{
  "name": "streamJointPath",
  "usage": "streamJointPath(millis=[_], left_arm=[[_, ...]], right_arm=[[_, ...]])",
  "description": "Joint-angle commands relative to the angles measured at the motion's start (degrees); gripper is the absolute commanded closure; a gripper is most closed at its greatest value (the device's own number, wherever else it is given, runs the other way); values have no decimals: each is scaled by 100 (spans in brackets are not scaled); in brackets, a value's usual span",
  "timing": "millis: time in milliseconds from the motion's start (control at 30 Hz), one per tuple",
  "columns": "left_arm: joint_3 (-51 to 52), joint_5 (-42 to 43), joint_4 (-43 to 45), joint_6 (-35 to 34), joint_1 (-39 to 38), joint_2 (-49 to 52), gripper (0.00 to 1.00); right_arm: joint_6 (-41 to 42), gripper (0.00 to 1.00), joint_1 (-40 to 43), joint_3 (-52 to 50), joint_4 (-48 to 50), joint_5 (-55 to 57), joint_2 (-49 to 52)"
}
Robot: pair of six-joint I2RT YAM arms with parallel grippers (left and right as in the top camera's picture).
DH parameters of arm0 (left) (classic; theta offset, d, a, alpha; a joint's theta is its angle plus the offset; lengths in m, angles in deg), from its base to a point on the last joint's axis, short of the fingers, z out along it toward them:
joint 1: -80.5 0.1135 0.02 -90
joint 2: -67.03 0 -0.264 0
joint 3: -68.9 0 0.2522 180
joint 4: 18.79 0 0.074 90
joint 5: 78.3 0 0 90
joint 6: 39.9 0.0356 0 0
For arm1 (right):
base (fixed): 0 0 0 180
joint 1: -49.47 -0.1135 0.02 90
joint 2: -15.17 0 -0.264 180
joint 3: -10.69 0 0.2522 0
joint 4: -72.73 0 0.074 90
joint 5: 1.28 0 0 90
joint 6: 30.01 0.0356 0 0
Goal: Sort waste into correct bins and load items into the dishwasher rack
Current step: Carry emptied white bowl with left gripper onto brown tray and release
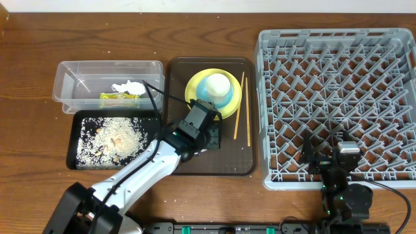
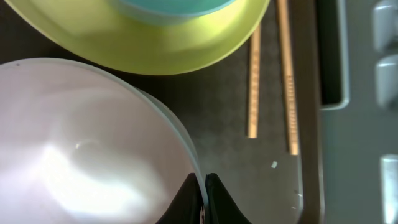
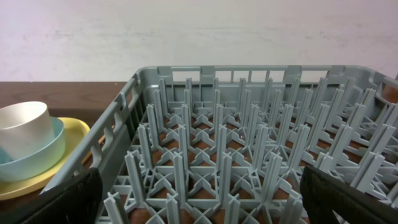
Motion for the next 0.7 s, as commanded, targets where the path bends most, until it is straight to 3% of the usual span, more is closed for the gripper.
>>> streamJointPath(millis=[0, 100, 233, 333, 667], left_arm=[[-52, -208, -11, 96, -7, 131, 94], [-52, -267, -28, 98, -7, 149, 90], [-52, -264, 15, 98, -7, 146, 67], [-57, -267, 50, 326, 17, 136, 60], [-446, -240, -562, 444, 1019, -610, 57]], right_arm=[[-4, 1, 33, -7, -22, -22, -9], [-4, 1, 33, -7, -22, -22, -9], [-4, 1, 33, -7, -22, -22, -9], [-4, 1, 33, -7, -22, -22, -9], [-7, 1, 33, -7, -22, -22, -9]])
